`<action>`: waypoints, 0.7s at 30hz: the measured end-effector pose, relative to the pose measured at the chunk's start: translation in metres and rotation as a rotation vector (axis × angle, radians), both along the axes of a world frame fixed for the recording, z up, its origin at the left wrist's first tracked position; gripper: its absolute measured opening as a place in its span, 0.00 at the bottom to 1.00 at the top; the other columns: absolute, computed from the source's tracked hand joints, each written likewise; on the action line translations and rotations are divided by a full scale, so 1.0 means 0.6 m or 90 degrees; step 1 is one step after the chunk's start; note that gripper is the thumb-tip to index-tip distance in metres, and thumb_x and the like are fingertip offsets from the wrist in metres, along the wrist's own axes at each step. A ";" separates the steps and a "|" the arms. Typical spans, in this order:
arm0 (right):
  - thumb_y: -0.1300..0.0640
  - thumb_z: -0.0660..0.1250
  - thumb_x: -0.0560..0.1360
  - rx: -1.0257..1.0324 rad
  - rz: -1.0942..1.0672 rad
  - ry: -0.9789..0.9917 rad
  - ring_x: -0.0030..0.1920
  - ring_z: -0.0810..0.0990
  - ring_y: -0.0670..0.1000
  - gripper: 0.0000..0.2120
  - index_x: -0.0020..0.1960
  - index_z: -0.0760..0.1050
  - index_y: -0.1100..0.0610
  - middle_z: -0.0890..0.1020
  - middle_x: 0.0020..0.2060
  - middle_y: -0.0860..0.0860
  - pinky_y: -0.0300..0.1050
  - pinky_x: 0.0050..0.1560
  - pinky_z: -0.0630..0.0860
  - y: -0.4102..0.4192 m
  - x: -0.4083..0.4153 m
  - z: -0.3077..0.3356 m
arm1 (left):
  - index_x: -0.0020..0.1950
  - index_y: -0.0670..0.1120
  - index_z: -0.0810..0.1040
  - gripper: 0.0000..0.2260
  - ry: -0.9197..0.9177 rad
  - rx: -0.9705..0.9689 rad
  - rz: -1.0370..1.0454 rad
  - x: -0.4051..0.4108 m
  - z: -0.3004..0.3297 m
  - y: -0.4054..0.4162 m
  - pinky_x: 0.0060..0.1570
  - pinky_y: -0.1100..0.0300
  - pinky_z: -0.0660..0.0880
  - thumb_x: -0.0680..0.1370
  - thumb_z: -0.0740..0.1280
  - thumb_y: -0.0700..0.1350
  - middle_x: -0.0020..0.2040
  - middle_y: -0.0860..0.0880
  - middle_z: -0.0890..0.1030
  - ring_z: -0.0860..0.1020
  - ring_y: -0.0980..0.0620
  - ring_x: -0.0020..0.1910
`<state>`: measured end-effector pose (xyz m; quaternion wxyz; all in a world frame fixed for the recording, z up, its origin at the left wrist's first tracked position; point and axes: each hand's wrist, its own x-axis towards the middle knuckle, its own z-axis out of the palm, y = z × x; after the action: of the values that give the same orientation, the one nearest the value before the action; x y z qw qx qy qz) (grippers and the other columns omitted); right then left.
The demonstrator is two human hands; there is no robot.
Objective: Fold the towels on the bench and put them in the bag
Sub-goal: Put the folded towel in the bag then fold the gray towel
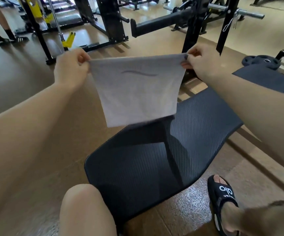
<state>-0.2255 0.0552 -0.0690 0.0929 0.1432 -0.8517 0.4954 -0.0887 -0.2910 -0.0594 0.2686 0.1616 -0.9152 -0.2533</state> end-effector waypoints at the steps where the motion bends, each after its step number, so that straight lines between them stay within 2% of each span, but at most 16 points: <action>1: 0.63 0.63 0.82 -0.007 0.002 0.015 0.45 0.87 0.47 0.06 0.57 0.77 0.62 0.84 0.51 0.58 0.43 0.49 0.84 -0.002 -0.001 0.000 | 0.49 0.55 0.80 0.10 0.023 0.012 0.002 -0.003 0.006 -0.003 0.53 0.53 0.78 0.74 0.63 0.43 0.45 0.50 0.83 0.82 0.49 0.47; 4: 0.63 0.63 0.82 -0.004 0.019 0.038 0.47 0.86 0.45 0.06 0.56 0.77 0.61 0.83 0.51 0.56 0.40 0.50 0.83 0.011 0.027 -0.016 | 0.49 0.53 0.81 0.10 0.072 0.045 -0.026 0.018 0.006 0.003 0.51 0.59 0.78 0.75 0.65 0.39 0.45 0.51 0.82 0.82 0.56 0.43; 6: 0.63 0.64 0.82 0.023 0.027 0.032 0.43 0.83 0.39 0.05 0.54 0.78 0.59 0.82 0.48 0.53 0.33 0.45 0.80 0.039 0.065 -0.048 | 0.50 0.50 0.82 0.08 0.026 0.031 -0.077 0.064 -0.025 0.020 0.49 0.68 0.76 0.78 0.68 0.37 0.46 0.52 0.82 0.79 0.63 0.42; 7: 0.63 0.64 0.81 0.054 0.028 0.025 0.41 0.82 0.38 0.04 0.53 0.78 0.57 0.82 0.46 0.51 0.32 0.42 0.78 0.057 0.086 -0.073 | 0.50 0.48 0.82 0.07 -0.009 0.020 -0.111 0.095 -0.048 0.032 0.49 0.71 0.75 0.78 0.69 0.36 0.47 0.52 0.82 0.78 0.63 0.42; 8: 0.63 0.65 0.81 0.089 0.031 0.014 0.41 0.81 0.40 0.05 0.51 0.78 0.56 0.83 0.45 0.49 0.35 0.42 0.76 0.077 0.108 -0.103 | 0.49 0.47 0.83 0.07 -0.050 0.010 -0.145 0.127 -0.078 0.044 0.50 0.71 0.75 0.78 0.70 0.35 0.46 0.52 0.82 0.79 0.62 0.43; 10: 0.63 0.66 0.80 0.160 0.057 -0.009 0.44 0.82 0.48 0.05 0.48 0.78 0.55 0.83 0.42 0.49 0.44 0.46 0.77 0.120 0.151 -0.170 | 0.47 0.49 0.83 0.10 -0.146 0.008 -0.220 0.191 -0.141 0.071 0.52 0.61 0.78 0.76 0.70 0.34 0.45 0.54 0.83 0.81 0.58 0.44; 13: 0.65 0.67 0.78 0.282 0.107 -0.029 0.44 0.80 0.56 0.05 0.47 0.78 0.57 0.82 0.42 0.52 0.52 0.47 0.76 0.175 0.215 -0.265 | 0.45 0.55 0.80 0.11 -0.314 -0.026 -0.319 0.271 -0.230 0.111 0.48 0.51 0.79 0.76 0.71 0.38 0.43 0.58 0.80 0.80 0.58 0.43; 18: 0.62 0.65 0.79 0.439 0.226 0.018 0.46 0.79 0.56 0.03 0.47 0.73 0.56 0.78 0.47 0.51 0.55 0.45 0.77 0.225 0.299 -0.364 | 0.47 0.56 0.76 0.06 -0.476 -0.142 -0.388 0.354 -0.314 0.168 0.48 0.54 0.77 0.78 0.65 0.44 0.47 0.61 0.76 0.75 0.61 0.45; 21: 0.61 0.65 0.80 0.482 0.224 0.078 0.46 0.78 0.55 0.03 0.48 0.72 0.55 0.79 0.51 0.51 0.51 0.41 0.77 0.241 0.329 -0.388 | 0.48 0.56 0.75 0.06 -0.506 -0.177 -0.391 0.390 -0.333 0.192 0.47 0.58 0.75 0.79 0.63 0.43 0.50 0.60 0.74 0.74 0.59 0.45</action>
<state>-0.0279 0.1995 -0.3016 -0.0022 0.3397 -0.9291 0.1465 0.1452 -0.1759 -0.2590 -0.1675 -0.0676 -0.9767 -0.1158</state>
